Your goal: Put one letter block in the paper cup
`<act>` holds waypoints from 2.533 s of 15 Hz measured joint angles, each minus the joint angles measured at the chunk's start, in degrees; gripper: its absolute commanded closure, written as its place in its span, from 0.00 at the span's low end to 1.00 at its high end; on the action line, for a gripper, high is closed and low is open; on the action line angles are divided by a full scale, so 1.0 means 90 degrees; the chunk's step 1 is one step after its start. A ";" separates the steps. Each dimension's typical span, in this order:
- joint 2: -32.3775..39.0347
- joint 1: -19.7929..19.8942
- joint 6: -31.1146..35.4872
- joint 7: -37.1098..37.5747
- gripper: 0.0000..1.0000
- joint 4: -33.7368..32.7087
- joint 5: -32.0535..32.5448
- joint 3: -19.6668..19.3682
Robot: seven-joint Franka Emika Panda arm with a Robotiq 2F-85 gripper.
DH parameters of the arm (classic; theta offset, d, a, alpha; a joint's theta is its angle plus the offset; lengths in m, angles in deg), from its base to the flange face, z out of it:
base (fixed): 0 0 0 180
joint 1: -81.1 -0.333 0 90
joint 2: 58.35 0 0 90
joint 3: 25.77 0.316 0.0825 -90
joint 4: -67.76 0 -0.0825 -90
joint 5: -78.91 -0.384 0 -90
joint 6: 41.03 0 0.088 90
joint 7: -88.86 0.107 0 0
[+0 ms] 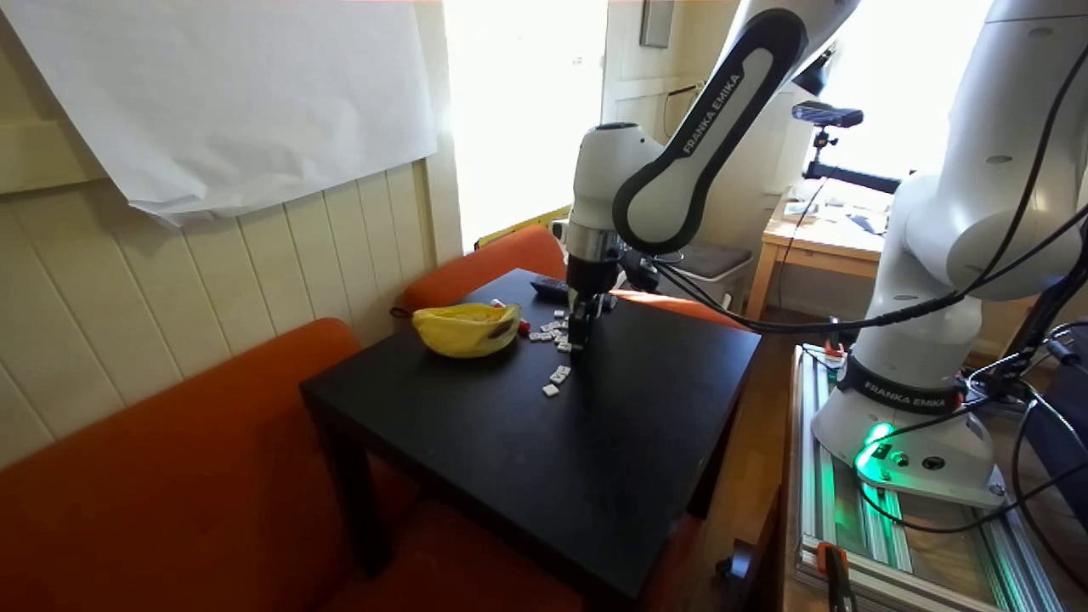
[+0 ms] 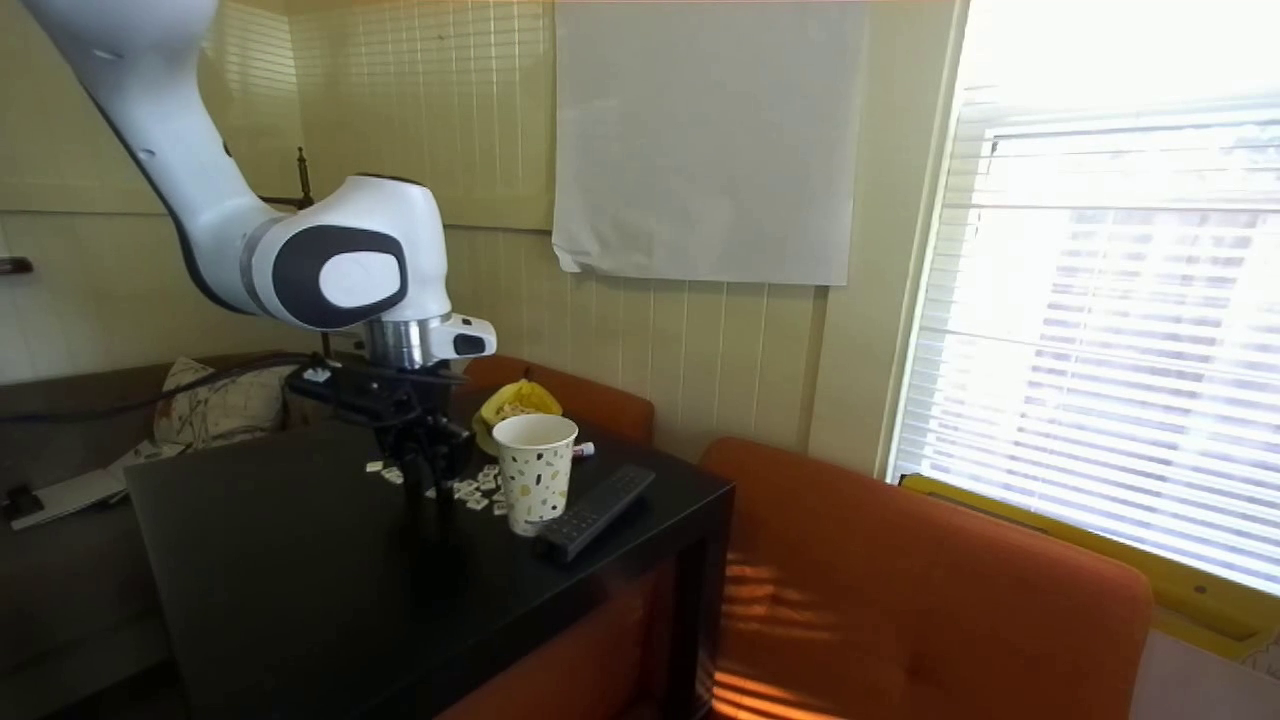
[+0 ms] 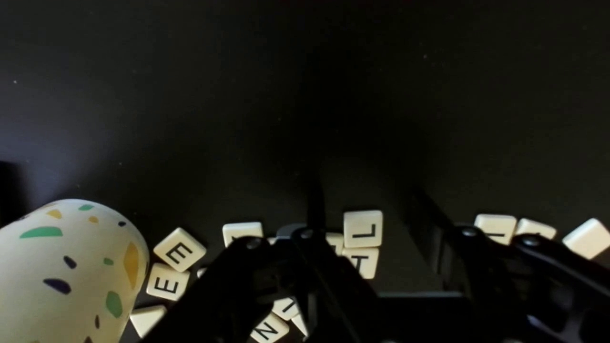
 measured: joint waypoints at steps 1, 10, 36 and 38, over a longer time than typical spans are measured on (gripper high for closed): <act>0.0000 0.0001 -0.0009 -0.0081 0.78 -0.0008 -0.0038 0.0000; -0.0084 -0.0047 -0.0390 -0.0308 0.95 -0.0130 -0.0159 0.0092; -0.2768 0.2637 -0.0573 0.4397 0.40 0.0525 0.2602 0.1305; -0.2702 0.2762 -0.0339 0.4693 0.26 0.0525 0.2879 0.1405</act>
